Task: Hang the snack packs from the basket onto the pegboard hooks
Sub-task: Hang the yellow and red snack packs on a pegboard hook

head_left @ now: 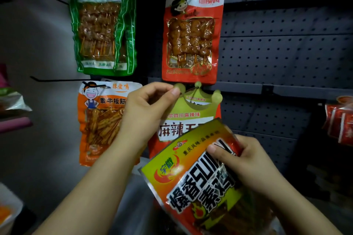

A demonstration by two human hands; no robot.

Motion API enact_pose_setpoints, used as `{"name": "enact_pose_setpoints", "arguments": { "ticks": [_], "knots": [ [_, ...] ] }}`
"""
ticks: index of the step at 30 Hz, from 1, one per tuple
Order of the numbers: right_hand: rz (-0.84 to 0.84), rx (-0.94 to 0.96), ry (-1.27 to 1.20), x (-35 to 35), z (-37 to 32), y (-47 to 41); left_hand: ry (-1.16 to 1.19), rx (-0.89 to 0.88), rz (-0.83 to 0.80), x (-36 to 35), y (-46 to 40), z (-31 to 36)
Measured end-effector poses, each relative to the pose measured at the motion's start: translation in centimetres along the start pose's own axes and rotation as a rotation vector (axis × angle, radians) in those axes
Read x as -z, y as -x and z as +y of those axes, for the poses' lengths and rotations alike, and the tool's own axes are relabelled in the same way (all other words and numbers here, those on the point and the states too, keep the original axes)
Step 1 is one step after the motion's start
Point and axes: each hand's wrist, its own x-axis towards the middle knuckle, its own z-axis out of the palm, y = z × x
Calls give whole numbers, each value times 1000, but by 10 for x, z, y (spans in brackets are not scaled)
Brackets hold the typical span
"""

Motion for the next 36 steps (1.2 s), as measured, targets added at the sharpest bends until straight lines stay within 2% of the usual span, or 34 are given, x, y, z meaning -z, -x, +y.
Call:
{"name": "enact_pose_setpoints", "arguments": {
  "ticks": [3, 6, 11, 17, 21, 24, 27, 29, 32, 36],
  "knots": [
    [-17, 16, -11, 0, -2, -2, 0, -44, 45, 0, 0, 0],
    [-37, 26, -30, -3, -4, -3, 17, 3, 50, 2, -2, -3],
    [-8, -5, -13, -3, 1, -8, 203, 231, -130, 6, -10, -4],
    [-11, -7, -54, -5, 3, -14, 220, 213, -234, 10, -23, -8],
    [-6, -44, -56, -6, 10, -17, 219, 270, -297, 8, -32, -20],
    [57, -88, -22, -3, 22, -24, 185, 246, -267, 2, -38, -40],
    [184, -127, -5, 2, 36, -37, 141, 193, -126, -6, -45, -69],
    [242, -157, -6, 4, 44, -47, 139, 256, -87, -10, -47, -91],
    [299, -187, 4, 5, 56, -63, 162, 375, -120, -18, -46, -122],
    [400, -237, 5, 6, 74, -86, 76, 435, -131, -28, -53, -148]
  ]
}}
